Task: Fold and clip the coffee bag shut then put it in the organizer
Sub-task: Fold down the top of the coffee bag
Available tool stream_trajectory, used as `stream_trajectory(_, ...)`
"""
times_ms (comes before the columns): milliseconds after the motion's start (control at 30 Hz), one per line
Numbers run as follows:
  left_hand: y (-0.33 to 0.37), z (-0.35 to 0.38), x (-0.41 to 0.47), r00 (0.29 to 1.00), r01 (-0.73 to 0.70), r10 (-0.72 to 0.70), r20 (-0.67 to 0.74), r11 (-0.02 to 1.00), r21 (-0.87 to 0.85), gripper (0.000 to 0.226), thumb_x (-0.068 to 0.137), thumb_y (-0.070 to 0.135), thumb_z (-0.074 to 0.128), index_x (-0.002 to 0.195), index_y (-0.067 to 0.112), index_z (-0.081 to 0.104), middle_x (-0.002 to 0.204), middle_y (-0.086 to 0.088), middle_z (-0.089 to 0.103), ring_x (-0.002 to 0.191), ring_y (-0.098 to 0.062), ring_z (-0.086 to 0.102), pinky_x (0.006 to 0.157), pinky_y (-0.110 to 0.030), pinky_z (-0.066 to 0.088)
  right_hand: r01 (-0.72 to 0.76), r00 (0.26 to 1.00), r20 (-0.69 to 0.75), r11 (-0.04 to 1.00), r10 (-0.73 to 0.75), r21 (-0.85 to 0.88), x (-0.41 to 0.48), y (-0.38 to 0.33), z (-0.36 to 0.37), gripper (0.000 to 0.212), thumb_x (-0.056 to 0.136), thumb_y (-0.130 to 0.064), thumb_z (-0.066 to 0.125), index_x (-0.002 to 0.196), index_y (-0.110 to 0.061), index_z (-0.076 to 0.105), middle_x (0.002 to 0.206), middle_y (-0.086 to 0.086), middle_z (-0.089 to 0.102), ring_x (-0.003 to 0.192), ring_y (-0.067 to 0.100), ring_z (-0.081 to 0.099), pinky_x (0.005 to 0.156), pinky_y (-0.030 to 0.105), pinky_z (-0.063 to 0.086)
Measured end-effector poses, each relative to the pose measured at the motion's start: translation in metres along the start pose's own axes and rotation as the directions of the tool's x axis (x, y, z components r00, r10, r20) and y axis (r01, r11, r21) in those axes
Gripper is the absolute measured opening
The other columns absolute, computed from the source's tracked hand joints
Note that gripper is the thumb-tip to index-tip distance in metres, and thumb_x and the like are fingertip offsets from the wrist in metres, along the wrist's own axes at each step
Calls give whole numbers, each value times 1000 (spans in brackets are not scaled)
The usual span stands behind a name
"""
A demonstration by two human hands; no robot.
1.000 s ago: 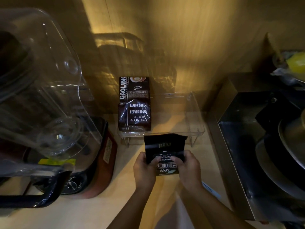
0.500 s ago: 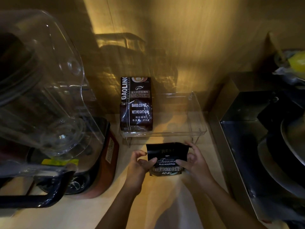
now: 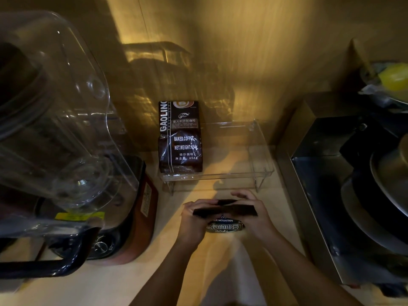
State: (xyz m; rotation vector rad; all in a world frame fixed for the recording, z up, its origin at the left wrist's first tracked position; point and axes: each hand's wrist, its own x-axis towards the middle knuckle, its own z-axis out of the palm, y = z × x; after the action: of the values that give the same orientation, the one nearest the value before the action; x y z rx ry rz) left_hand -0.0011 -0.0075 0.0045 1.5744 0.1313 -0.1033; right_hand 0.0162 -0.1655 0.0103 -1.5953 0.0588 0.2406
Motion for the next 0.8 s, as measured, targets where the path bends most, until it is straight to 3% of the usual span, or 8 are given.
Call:
stream_trajectory(67, -2, -2, 2, 1000, -25, 25, -11, 1000, -19, 23, 66, -10, 70, 86, 1, 69, 90, -18, 70, 88, -32, 65, 79, -43, 53, -5, 1000, -21, 997, 7, 76, -1, 1, 2, 34, 60, 25, 64, 92, 14, 58, 100, 15, 50, 81, 14, 56, 64, 9, 51)
stream_trajectory(133, -4, -5, 3, 1000, 4, -2, 29, 998, -70, 20, 69, -11, 67, 87, -2, 68, 81, -10, 73, 79, -25, 68, 68, -29, 56, -66, 996, -44, 986, 74, 153, -2, 4, 3, 35, 63, 22, 64, 94, 9, 57, 92, 15, 56, 78, 21, 59, 61, 15, 54)
stream_trajectory(233, -7, -5, 0, 995, 85, -76, 67, 985, -148, 19, 77, -3, 63, 87, 11, 71, 76, 1, 76, 76, -16, 70, 62, -21, 55, -161, 982, -48, 938, 184, 308, -5, 4, 5, 37, 70, 8, 66, 106, 7, 55, 85, 13, 66, 68, 20, 68, 53, 20, 55)
stream_trajectory(300, -8, -3, 0, 989, 145, -138, 44, 966, -213, 15, 80, 6, 61, 84, 15, 72, 79, 0, 77, 79, -17, 70, 62, -20, 55, -194, 973, -36, 896, 227, 399, -6, 3, 6, 40, 72, -5, 65, 108, 7, 55, 91, 21, 67, 69, 21, 70, 53, 21, 55)
stream_trajectory(433, -8, -4, 1, 966, 258, -254, 56, 910, -325, 28, 79, 28, 58, 94, 7, 70, 96, -12, 74, 93, -26, 68, 72, -27, 54, -216, 964, -37, 860, 262, 462, -6, 2, 8, 44, 74, -18, 63, 111, 4, 55, 108, 29, 62, 91, 39, 65, 70, 37, 57)
stream_trajectory(600, -11, -9, 2, 955, 295, -277, 102, 877, -379, 38, 84, 31, 51, 106, 2, 64, 110, -17, 69, 103, -28, 63, 83, -34, 48, -247, 959, -1, 833, 285, 495, -6, 4, 10, 41, 79, -25, 57, 113, -2, 57, 113, 27, 62, 102, 42, 60, 94, 53, 46)
stream_trajectory(667, -11, -13, 2, 951, 309, -279, 136, 894, -324, 33, 84, 28, 55, 104, 5, 66, 108, -16, 70, 101, -27, 64, 82, -33, 48, -267, 955, 15, 841, 295, 470, -5, 3, 6, 38, 76, -20, 61, 109, 0, 60, 106, 27, 65, 96, 41, 63, 88, 50, 50)
stream_trajectory(800, -7, -22, 3, 978, 207, -197, 75, 961, -185, 16, 69, 14, 70, 84, 13, 72, 92, -10, 73, 87, -24, 66, 68, -27, 51, -252, 967, 64, 876, 248, 411, -5, -6, -5, 36, 65, -12, 69, 96, 5, 64, 84, 20, 73, 76, 32, 69, 57, 31, 57)
